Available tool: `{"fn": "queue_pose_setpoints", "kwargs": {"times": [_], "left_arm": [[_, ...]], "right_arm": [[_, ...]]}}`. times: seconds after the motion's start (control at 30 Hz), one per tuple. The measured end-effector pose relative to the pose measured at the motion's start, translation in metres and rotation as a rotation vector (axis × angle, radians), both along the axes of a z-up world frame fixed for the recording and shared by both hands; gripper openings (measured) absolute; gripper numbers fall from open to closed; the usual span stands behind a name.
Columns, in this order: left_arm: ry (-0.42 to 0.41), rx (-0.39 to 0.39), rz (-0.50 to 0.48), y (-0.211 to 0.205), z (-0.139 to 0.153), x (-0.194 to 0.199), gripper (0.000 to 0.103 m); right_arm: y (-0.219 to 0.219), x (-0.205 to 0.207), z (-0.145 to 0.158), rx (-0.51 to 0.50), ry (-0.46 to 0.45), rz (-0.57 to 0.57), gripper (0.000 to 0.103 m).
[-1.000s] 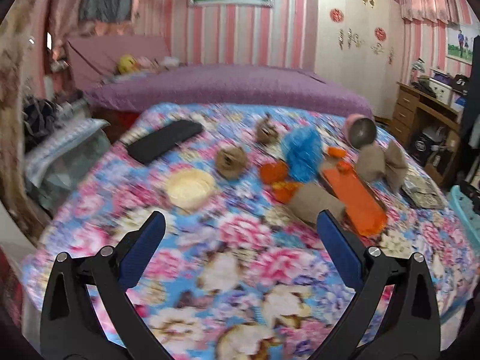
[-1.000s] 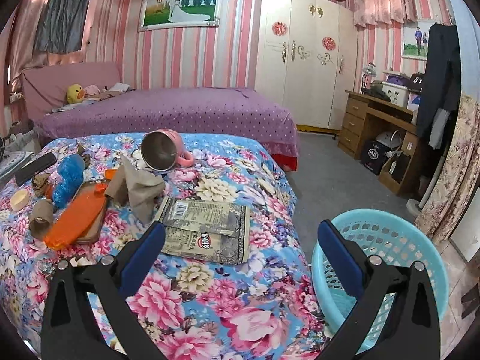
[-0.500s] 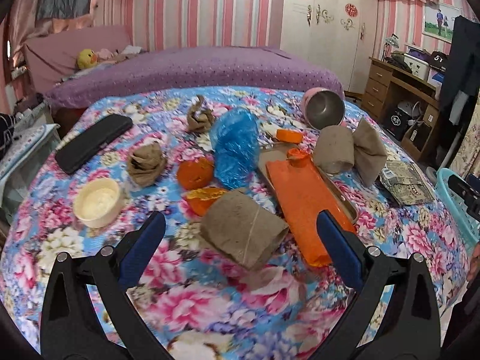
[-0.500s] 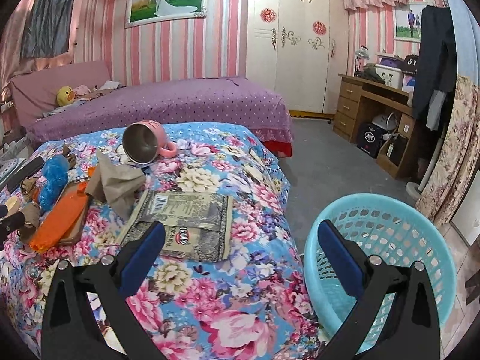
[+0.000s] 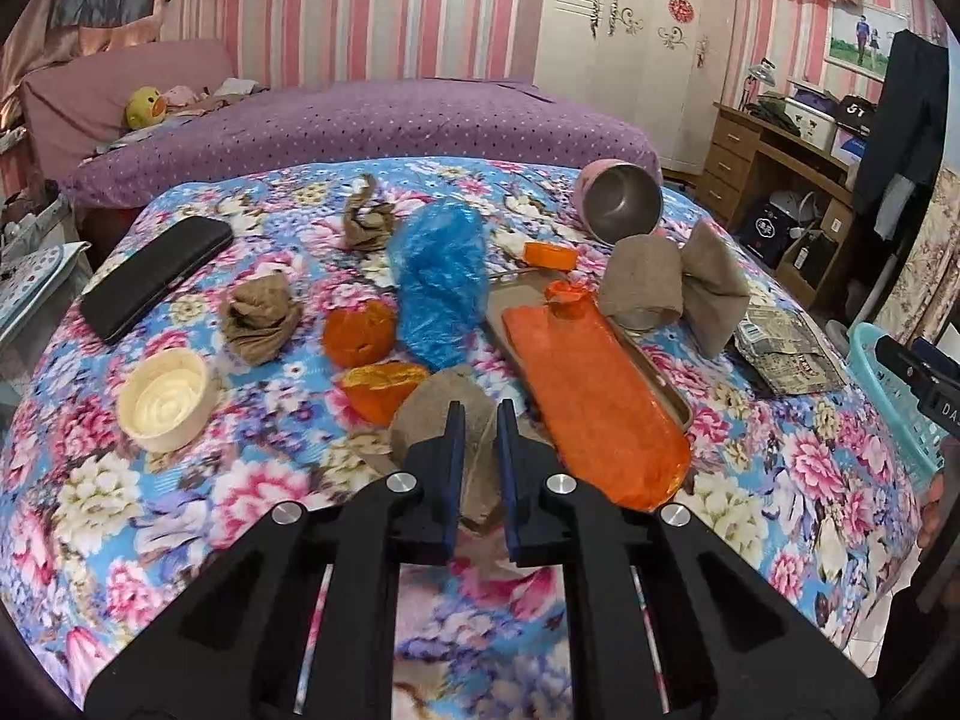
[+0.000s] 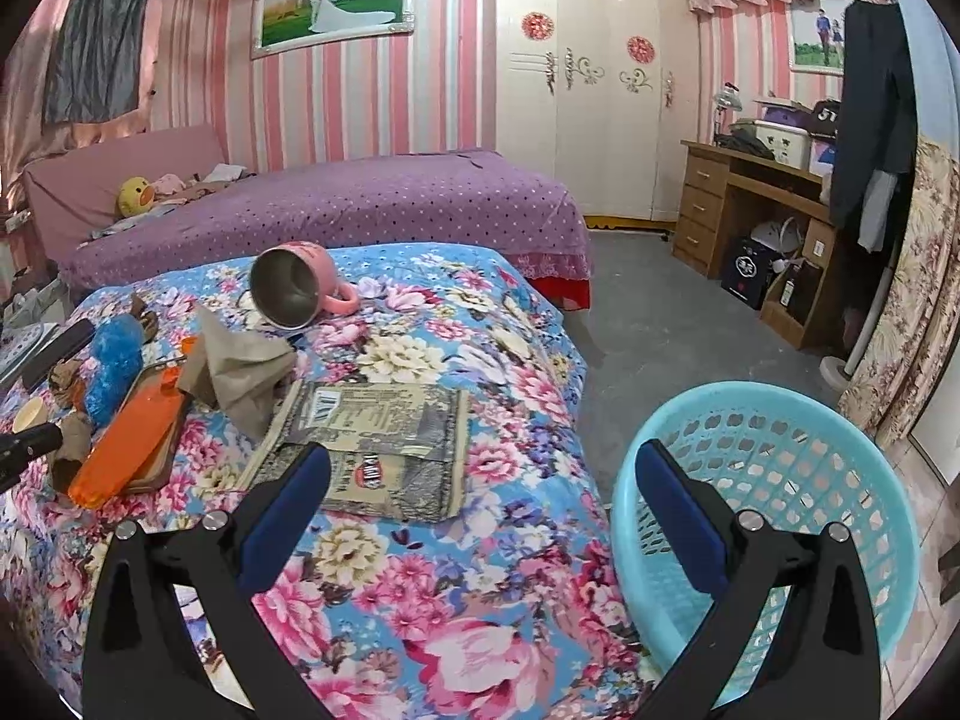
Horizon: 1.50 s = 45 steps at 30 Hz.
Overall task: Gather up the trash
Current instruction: 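Reach down and grasp the brown cardboard tube with the left tool, then grasp the orange plastic bag with the right tool and lift it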
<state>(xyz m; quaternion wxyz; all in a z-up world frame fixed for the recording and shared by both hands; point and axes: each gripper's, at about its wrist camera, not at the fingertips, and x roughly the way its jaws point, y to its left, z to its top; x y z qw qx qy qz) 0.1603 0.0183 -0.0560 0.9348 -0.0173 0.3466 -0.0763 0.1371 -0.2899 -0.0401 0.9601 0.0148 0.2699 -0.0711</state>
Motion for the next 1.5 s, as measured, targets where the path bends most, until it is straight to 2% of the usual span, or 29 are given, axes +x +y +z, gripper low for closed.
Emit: {"fn": "queue_pose_setpoints", "kwargs": {"times": [0.13, 0.17, 0.2, 0.27, 0.3, 0.37, 0.47, 0.6, 0.63, 0.7, 0.77, 0.87, 0.93, 1.1, 1.27, 1.4, 1.43, 1.5], "left_arm": [[-0.003, 0.006, 0.024, 0.015, 0.004, -0.010, 0.008], [0.002, 0.005, 0.027, 0.018, 0.003, -0.011, 0.011], [0.011, 0.008, 0.024, 0.020, 0.002, -0.013, 0.017], [0.010, 0.031, 0.028, 0.021, 0.001, -0.018, 0.061], [-0.001, 0.047, 0.032, 0.021, 0.001, -0.022, 0.066], [-0.025, 0.059, 0.015, 0.017, 0.004, -0.028, 0.068], [-0.009, 0.063, 0.008, 0.011, 0.001, -0.024, 0.068], [-0.002, 0.141, -0.002, -0.007, -0.006, -0.015, 0.068], [-0.004, 0.149, 0.005, -0.008, -0.006, -0.013, 0.067], [-0.003, 0.134, 0.008, -0.006, -0.006, -0.010, 0.054], [0.006, 0.103, 0.007, 0.000, -0.006, -0.007, 0.024], [-0.008, 0.095, 0.013, 0.005, -0.004, -0.008, 0.007], [-0.023, 0.090, 0.014, 0.008, 0.000, -0.012, 0.000], [-0.080, 0.094, 0.053, 0.024, 0.015, -0.033, 0.000], [-0.096, 0.115, 0.128, 0.052, 0.024, -0.058, 0.000], [-0.113, 0.146, 0.180, 0.067, 0.031, -0.073, 0.000], [-0.115, 0.152, 0.191, 0.070, 0.031, -0.076, 0.000], [-0.112, 0.164, 0.212, 0.075, 0.028, -0.080, 0.000]], "right_arm": [[0.015, 0.002, -0.004, -0.032, 0.009, 0.024, 0.099], [0.017, 0.002, -0.005, -0.037, 0.010, 0.026, 0.099], [0.018, 0.003, -0.005, -0.040, 0.012, 0.029, 0.099], [0.020, 0.003, -0.006, -0.039, 0.013, 0.031, 0.099], [0.021, 0.004, -0.006, -0.037, 0.013, 0.031, 0.099], [0.022, 0.004, -0.006, -0.034, 0.016, 0.033, 0.099], [0.024, 0.006, -0.008, -0.034, 0.023, 0.035, 0.099], [0.027, 0.008, -0.010, -0.038, 0.034, 0.039, 0.099], [0.028, 0.009, -0.010, -0.037, 0.034, 0.041, 0.099], [0.031, 0.009, -0.008, -0.032, 0.030, 0.045, 0.099], [0.034, 0.009, -0.006, -0.032, 0.026, 0.052, 0.099], [0.039, 0.009, -0.005, -0.031, 0.025, 0.066, 0.099], [0.046, 0.009, -0.004, -0.024, 0.026, 0.082, 0.099], [0.078, 0.011, -0.004, -0.002, 0.028, 0.156, 0.099], [0.128, 0.022, -0.011, 0.030, 0.070, 0.273, 0.099], [0.175, 0.028, -0.018, -0.009, 0.092, 0.345, 0.099], [0.185, 0.030, -0.021, -0.020, 0.102, 0.358, 0.095], [0.202, 0.037, -0.028, -0.035, 0.139, 0.382, 0.081]]}}
